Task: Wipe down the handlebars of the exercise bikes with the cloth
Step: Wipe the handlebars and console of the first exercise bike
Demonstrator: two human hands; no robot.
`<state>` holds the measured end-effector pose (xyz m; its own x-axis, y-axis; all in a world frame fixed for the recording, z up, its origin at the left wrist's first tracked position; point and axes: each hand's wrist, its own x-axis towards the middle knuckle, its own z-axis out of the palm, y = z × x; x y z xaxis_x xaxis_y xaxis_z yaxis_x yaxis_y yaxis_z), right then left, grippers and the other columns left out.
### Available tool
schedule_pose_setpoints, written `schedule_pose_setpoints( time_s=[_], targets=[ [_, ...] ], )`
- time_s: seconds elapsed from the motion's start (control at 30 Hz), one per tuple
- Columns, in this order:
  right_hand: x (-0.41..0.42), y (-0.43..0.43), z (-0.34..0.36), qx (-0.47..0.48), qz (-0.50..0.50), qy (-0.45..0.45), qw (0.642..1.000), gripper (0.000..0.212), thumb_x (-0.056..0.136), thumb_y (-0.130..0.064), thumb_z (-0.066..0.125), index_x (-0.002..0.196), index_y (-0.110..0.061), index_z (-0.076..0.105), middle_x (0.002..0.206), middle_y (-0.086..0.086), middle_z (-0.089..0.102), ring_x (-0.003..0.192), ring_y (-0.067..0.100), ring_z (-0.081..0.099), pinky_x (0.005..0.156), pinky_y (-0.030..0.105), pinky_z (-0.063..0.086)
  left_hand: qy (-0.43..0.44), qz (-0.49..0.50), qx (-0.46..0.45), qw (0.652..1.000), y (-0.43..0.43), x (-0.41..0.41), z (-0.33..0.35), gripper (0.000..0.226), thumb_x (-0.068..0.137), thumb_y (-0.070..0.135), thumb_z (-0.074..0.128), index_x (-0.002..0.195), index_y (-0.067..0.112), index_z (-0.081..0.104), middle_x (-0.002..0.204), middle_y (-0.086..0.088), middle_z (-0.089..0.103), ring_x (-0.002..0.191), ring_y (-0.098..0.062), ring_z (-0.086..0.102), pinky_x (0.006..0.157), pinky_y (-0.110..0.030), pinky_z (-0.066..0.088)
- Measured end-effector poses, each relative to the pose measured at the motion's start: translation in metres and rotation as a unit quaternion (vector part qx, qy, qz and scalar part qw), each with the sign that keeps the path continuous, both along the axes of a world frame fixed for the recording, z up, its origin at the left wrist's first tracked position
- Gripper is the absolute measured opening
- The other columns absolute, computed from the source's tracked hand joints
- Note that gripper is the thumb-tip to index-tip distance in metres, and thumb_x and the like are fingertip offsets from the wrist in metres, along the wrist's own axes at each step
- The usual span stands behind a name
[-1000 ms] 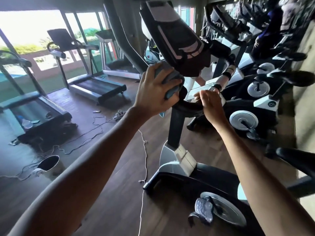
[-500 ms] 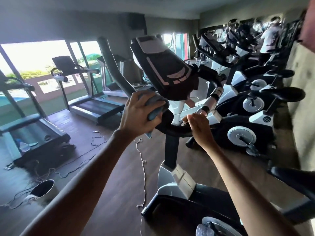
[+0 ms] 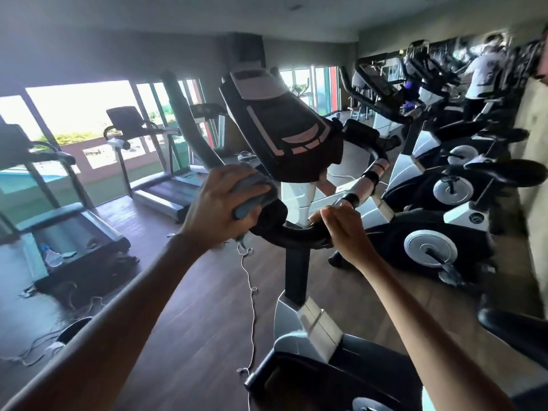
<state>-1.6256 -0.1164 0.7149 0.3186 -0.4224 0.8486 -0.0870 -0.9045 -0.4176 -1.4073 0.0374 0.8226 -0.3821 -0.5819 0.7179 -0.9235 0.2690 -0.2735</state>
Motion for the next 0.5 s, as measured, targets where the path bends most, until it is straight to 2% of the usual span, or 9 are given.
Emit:
schedule_pose_setpoints(
  time_s=[0.1, 0.23, 0.33, 0.5],
  targets=[
    [0.000, -0.002, 0.000, -0.010, 0.004, 0.011, 1.000, 0.044, 0.099, -0.024, 0.032, 0.083, -0.013, 0.072, 0.081, -0.004, 0.073, 0.076, 0.008, 0.058, 0.087, 0.041, 0.042, 0.024, 0.004, -0.025, 0.999, -0.005, 0.003, 0.011, 0.030, 0.088, 0.020, 0.058, 0.111, 0.015, 0.075, 0.122, 0.000, 0.068, 0.117, -0.029, 0.060, 0.097, -0.053, 0.043],
    [0.003, 0.002, -0.003, -0.033, -0.017, -0.008, 0.999, 0.043, 0.100, -0.020, 0.033, 0.080, -0.011, 0.070, 0.074, -0.003, 0.070, 0.073, 0.004, 0.053, 0.083, 0.037, 0.040, -0.029, -0.026, -0.015, 0.999, 0.006, -0.012, -0.014, 0.030, 0.088, 0.027, 0.060, 0.112, 0.016, 0.076, 0.125, -0.005, 0.066, 0.121, -0.037, 0.056, 0.100, -0.052, 0.042],
    [0.002, 0.004, -0.003, -0.025, -0.003, -0.012, 1.000, 0.042, 0.100, -0.019, 0.034, 0.081, -0.011, 0.070, 0.075, -0.003, 0.070, 0.073, 0.002, 0.054, 0.083, 0.032, 0.039, 0.008, -0.005, -0.033, 0.999, 0.002, -0.008, 0.000, 0.032, 0.090, 0.030, 0.057, 0.113, 0.017, 0.075, 0.124, -0.005, 0.067, 0.118, -0.036, 0.058, 0.099, -0.050, 0.043],
    [0.002, 0.005, -0.004, -0.016, -0.008, 0.009, 1.000, 0.040, 0.101, -0.018, 0.033, 0.083, -0.011, 0.069, 0.077, -0.002, 0.070, 0.074, 0.010, 0.060, 0.085, 0.034, 0.040, -0.033, -0.039, -0.048, 0.997, 0.007, -0.024, -0.028, 0.030, 0.084, 0.027, 0.069, 0.111, 0.017, 0.075, 0.125, -0.006, 0.067, 0.119, -0.038, 0.058, 0.098, -0.054, 0.044]
  ],
)
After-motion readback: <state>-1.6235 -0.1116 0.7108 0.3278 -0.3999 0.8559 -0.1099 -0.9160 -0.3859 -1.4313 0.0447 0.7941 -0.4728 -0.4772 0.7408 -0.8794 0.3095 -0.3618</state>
